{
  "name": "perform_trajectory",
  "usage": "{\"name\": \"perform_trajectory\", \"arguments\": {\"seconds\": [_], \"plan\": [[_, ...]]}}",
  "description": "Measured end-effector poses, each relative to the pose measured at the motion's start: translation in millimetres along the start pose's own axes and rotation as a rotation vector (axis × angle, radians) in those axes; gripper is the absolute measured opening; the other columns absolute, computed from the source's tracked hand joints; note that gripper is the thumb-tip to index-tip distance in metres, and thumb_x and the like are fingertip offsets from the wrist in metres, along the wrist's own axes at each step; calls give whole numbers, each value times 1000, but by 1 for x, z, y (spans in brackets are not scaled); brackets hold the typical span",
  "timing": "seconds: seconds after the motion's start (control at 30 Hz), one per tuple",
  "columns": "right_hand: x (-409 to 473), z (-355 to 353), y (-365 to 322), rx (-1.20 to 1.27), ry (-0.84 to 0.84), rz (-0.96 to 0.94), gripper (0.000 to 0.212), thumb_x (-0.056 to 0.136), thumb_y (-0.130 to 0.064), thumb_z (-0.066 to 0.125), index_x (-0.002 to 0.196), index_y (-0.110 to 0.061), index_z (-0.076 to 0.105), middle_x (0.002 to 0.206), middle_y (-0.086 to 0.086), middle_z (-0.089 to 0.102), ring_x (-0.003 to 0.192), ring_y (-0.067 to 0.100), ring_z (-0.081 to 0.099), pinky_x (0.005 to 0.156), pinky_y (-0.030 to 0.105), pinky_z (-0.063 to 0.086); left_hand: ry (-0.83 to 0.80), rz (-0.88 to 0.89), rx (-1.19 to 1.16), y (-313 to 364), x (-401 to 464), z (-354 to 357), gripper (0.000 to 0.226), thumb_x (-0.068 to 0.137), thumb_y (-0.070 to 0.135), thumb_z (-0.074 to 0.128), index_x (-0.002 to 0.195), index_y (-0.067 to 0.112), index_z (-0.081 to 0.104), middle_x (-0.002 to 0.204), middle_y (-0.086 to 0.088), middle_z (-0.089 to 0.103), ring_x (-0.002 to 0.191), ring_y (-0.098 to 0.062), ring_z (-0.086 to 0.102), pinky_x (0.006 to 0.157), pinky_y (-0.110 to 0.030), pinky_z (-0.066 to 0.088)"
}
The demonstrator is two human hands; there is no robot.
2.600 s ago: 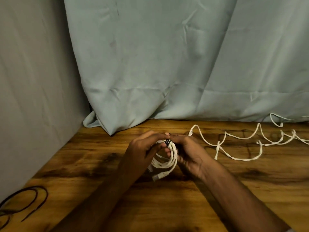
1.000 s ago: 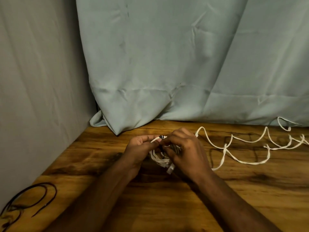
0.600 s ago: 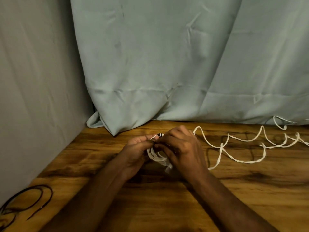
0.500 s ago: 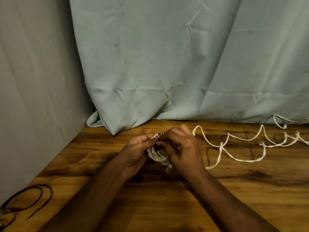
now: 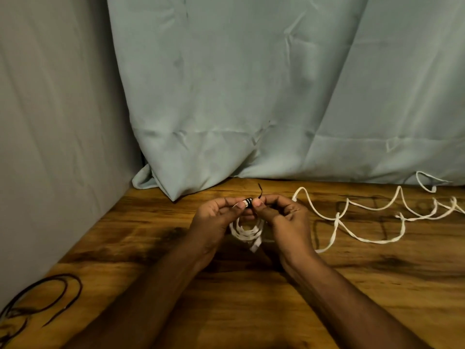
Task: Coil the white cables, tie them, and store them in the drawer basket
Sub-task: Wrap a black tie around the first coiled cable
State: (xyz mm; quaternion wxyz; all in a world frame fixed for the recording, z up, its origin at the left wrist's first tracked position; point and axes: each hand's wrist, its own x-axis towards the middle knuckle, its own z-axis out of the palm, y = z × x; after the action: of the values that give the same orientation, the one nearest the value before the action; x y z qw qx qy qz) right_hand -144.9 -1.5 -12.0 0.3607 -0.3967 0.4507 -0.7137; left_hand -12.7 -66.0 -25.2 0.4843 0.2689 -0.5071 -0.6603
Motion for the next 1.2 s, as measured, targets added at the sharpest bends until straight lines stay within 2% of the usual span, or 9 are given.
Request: {"name": "perform_trajectory", "arguments": {"seconds": [0.13,0.27,0.4,0.5,0.63,0.83,1.03,1.2], "plan": [[0,3,3,-63,70,-84,3,88,-5,78,89,-8,79,83,3,80,75,12,76,66,25,60,34,136,87,-6,4,-1,21,90,6,67,110,0,68,95,-18,77,86,-22,75,78,-31,59],[0,5,4,81,115,-13,7,86,-2,79,88,-9,79,85,5,80,80,17,76,77,37,64,30,214,137,-7,7,-2,22,90,2,66,111,-1,66,99,-15,77,89,-20,75,78,-27,59],[2,4,2,111,102,-23,18,82,3,79,96,-8,78,88,8,81,82,15,77,72,23,60,61,264,194,-8,9,-4,26,91,2,66,116,-4,65,105,-17,75,97,-24,73,82,-27,58],[2,3,0,113,105,-10,25,82,3,80,106,-4,76,93,13,81,85,18,78,70,22,60,55,290,232,-8,8,-3,24,91,4,67,114,-2,66,105,-14,76,99,-25,73,82,-26,57],[0,2,-4,-1,115,-100,18,84,2,80,100,-6,79,90,4,82,87,12,78,72,18,59,56,325,245,-5,6,0,21,92,1,65,112,-1,67,101,-8,76,92,-13,73,76,-19,55],[-3,1,-5,-154,141,-126,10,86,1,79,91,-8,80,76,-4,79,71,2,74,61,11,54,53,340,209,-5,6,0,18,93,3,64,111,5,68,100,-5,77,94,-14,73,77,-20,55],[-6,2,-6,-212,165,-140,14,84,1,80,84,-13,78,73,-4,78,68,5,74,60,15,56,62,334,200,-6,7,1,17,93,2,64,109,4,68,99,-8,77,91,-16,73,76,-21,56],[-6,1,-8,-274,164,-161,20,83,1,81,81,-18,77,70,-7,77,66,2,73,59,13,54,57,351,252,-6,4,3,15,92,4,66,106,8,69,100,-6,77,92,-13,73,77,-20,55]]}}
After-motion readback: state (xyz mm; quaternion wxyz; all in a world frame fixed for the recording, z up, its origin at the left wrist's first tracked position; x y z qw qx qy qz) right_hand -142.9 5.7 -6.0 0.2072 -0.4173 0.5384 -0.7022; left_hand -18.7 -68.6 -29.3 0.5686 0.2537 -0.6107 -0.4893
